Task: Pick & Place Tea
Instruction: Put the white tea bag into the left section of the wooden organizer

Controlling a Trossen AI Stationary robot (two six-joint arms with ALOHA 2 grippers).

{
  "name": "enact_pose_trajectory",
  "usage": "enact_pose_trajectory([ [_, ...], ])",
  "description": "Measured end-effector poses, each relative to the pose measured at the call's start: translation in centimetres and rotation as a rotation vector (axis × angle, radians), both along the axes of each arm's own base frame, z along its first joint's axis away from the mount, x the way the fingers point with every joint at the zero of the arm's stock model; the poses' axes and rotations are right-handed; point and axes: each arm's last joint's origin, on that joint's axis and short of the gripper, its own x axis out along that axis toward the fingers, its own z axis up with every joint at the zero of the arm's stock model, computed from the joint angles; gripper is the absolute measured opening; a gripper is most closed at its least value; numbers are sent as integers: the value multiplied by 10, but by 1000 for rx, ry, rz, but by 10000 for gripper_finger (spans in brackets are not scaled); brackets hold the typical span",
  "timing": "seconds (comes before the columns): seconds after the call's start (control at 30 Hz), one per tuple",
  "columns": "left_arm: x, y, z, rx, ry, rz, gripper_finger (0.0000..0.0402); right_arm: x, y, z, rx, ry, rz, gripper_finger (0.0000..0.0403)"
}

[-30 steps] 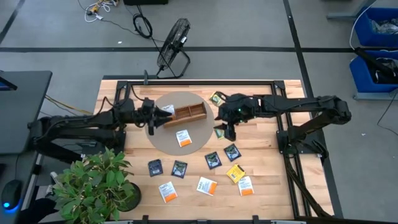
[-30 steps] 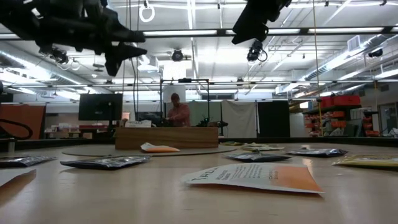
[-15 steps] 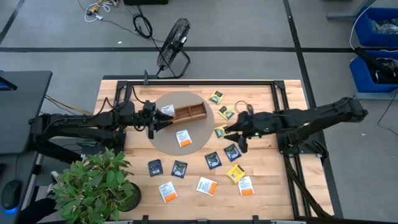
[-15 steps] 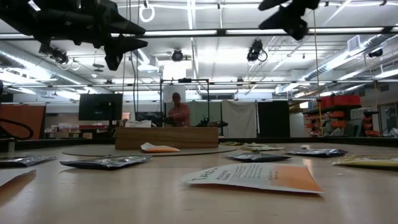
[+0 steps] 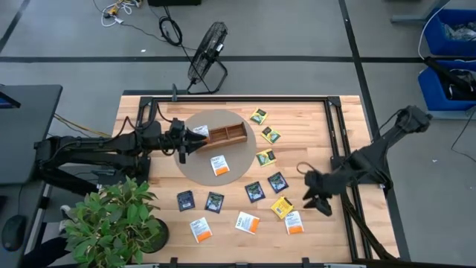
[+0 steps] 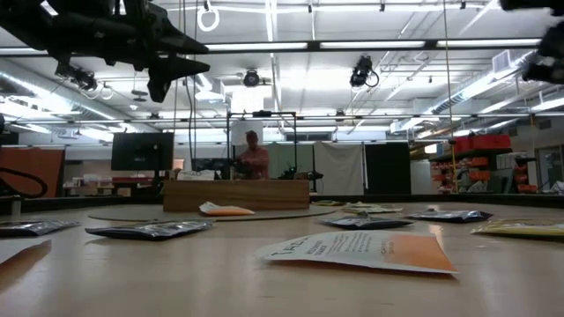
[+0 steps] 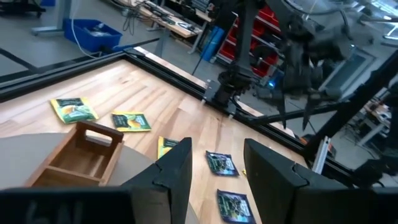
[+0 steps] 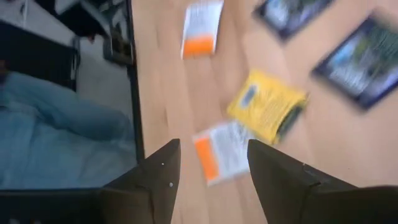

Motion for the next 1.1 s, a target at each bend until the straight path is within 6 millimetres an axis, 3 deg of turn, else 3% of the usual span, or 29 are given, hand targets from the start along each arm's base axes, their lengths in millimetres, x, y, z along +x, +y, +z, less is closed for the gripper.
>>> enact_pose_trajectory([
  [0.37, 0, 1, -2, -6, 22, 28, 149, -3, 37, -45, 124, 153, -45, 196],
  [0.53, -1, 1, -4, -8, 37, 35, 149, 7, 46, -65, 68, 206, -156, 196],
  [0.67, -1, 1, -5, -16, 52, 36, 149, 18, 58, -77, 65, 162, -136, 196],
  [1.1, -1, 1, -6, -44, 60, 36, 149, 20, 62, -116, -48, 334, -248, 196],
])
